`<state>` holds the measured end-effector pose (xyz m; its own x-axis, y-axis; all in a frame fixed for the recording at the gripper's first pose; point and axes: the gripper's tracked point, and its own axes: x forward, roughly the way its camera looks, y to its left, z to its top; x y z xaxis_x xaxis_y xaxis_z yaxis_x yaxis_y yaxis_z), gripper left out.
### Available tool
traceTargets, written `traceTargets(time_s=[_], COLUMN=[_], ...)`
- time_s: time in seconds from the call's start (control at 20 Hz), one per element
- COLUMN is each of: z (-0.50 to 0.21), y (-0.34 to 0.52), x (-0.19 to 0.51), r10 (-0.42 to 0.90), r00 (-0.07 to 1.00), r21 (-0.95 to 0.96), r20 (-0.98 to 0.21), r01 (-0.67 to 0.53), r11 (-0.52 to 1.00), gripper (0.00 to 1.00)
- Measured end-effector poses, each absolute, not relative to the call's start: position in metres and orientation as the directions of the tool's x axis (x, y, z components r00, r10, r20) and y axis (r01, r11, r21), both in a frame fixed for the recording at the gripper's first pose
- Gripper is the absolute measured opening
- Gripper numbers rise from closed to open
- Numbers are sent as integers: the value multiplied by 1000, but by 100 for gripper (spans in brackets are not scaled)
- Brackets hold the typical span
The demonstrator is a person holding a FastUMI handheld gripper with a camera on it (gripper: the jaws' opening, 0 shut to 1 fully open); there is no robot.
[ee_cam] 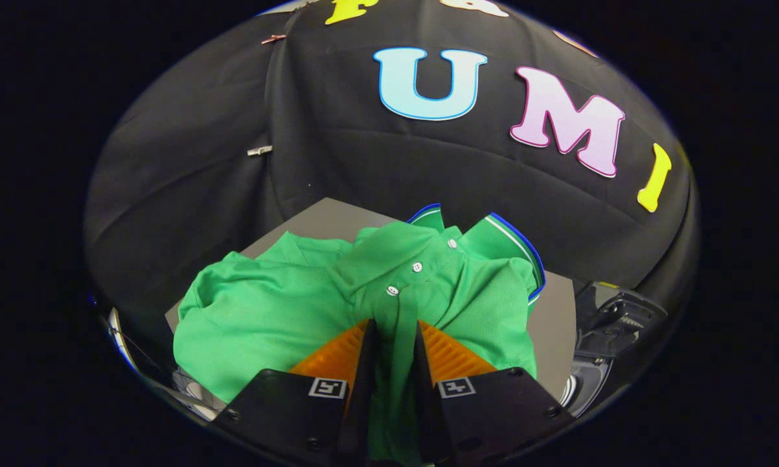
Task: Put the clothes into the washing machine and then close the washing machine lid.
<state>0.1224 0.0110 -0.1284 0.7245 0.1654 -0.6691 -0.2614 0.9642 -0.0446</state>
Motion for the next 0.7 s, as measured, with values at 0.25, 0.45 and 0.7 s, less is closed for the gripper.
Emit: traceTargets(time_s=[0.25, 0.45, 0.7], z=[-119, -102, -74], y=[10, 5, -27], x=[119, 111, 102], r10=[182, 250, 316], r00=[757, 770, 779], r21=[-98, -22, 60], r20=[-627, -587, -542], r01=[-308, -324, -339], r11=[946, 946, 939], gripper=[6, 5, 5])
